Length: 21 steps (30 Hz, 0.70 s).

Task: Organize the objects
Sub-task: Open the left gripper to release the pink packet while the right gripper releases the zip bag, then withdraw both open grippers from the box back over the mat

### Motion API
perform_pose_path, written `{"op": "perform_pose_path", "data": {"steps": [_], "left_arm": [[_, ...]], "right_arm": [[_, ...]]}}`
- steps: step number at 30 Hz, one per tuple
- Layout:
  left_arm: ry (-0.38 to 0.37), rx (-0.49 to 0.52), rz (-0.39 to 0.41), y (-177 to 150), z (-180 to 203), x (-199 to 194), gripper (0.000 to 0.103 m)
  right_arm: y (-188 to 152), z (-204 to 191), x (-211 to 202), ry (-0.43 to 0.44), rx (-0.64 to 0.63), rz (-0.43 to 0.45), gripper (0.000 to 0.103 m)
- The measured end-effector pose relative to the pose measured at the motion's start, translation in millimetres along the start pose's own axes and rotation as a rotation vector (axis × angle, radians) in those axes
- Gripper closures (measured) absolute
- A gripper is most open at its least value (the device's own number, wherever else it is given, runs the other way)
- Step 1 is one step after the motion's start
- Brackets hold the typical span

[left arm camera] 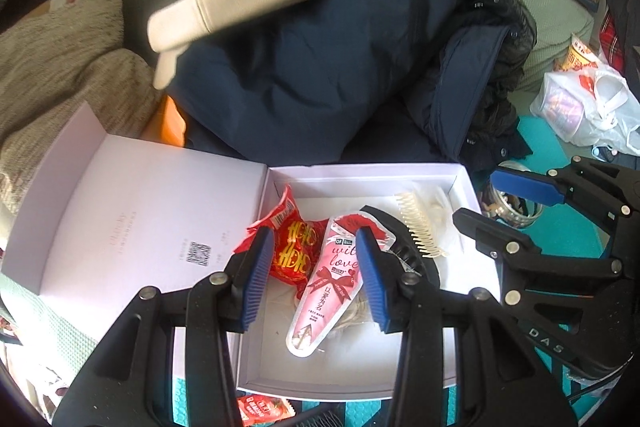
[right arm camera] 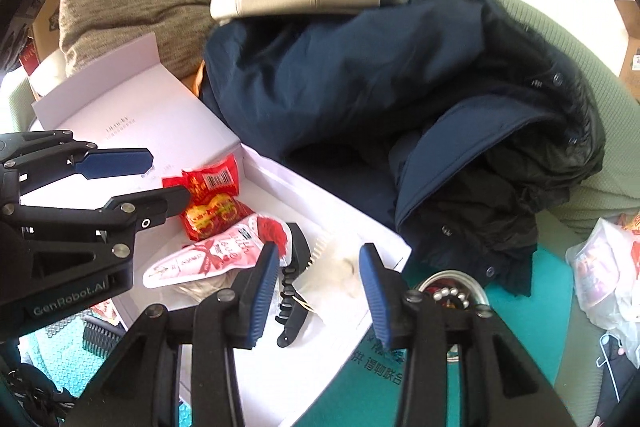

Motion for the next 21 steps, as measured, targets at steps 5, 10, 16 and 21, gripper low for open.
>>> {"op": "perform_pose_path", "data": {"steps": [5,10,16,21], "left_arm": [[0.017,-0.013,0.014,10,-5,-25,0.060],[0.031,-0.044,0.035,16,-11,-49,0.056],[0.046,-0.064,0.072,18,-15,-82,0.044],[0.068,-0.064,0.093,16,-16,-110,0.038]], "right_arm": [[14,-1,-20,-0.004,-0.009,0.044,0.059],[24,-3,-41,-0.013,-0.016,0.076,0.057],[30,-10,-70,-0.007,-0.031,0.117,0.048],[32,-16,-93,0.001,-0.028,0.151,0.045]]}}
Point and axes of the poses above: each gripper's, at about its wrist camera, not at the fingertips, and x roughly the way its jaws point, z to its right, y to its top, the point moved 4 cm from there along x, roughly the way its jaws point, and after that the axes turned 14 degrees about z, right-handed, at the moved point
